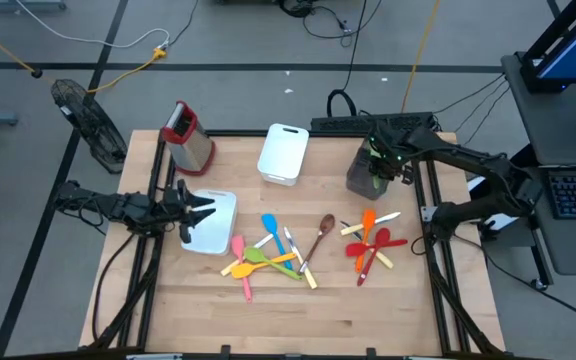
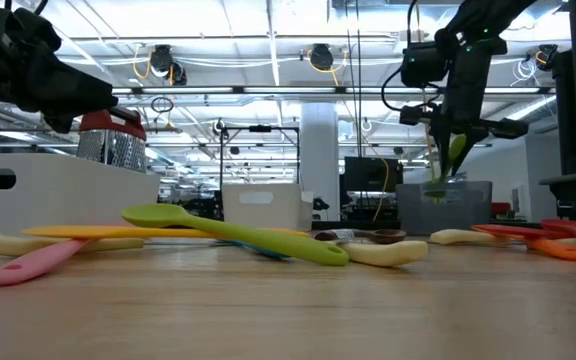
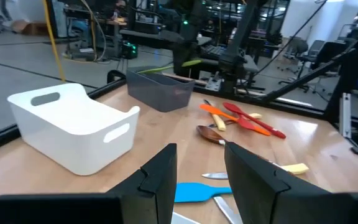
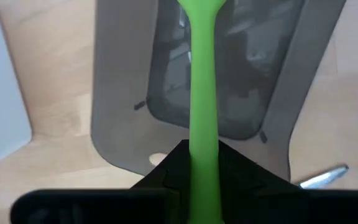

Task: Pick & Place Kitchen Items
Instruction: Put the green spatula into the black bin

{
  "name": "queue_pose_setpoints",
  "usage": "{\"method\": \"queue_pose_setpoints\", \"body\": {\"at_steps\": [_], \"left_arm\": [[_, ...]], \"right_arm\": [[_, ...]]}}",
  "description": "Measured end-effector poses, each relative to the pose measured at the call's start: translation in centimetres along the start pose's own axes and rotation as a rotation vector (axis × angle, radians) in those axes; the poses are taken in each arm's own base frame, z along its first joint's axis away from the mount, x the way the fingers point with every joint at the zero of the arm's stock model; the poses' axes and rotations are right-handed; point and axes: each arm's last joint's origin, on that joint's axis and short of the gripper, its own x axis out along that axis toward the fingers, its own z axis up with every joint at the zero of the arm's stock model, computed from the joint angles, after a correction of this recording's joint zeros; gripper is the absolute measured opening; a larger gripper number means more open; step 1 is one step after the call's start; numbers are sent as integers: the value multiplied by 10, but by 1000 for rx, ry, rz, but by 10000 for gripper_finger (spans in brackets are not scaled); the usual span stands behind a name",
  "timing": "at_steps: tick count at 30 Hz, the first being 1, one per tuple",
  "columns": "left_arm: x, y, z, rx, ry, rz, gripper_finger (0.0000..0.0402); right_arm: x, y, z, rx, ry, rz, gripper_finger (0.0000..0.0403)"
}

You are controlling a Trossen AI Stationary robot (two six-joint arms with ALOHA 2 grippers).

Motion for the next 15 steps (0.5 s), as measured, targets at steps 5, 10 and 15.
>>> {"method": "queue_pose_setpoints", "body": {"at_steps": [5,10,15], "left_arm": [[0,0,0,4,0,-1,141],[0,0,0,5,0,-1,141],[0,0,0,5,0,-1,141]], "right_arm": [[0,2,1,-19,-5,24,62],[0,2,1,-19,-6,26,89],[0,2,1,-21,-4,27,108]]}}
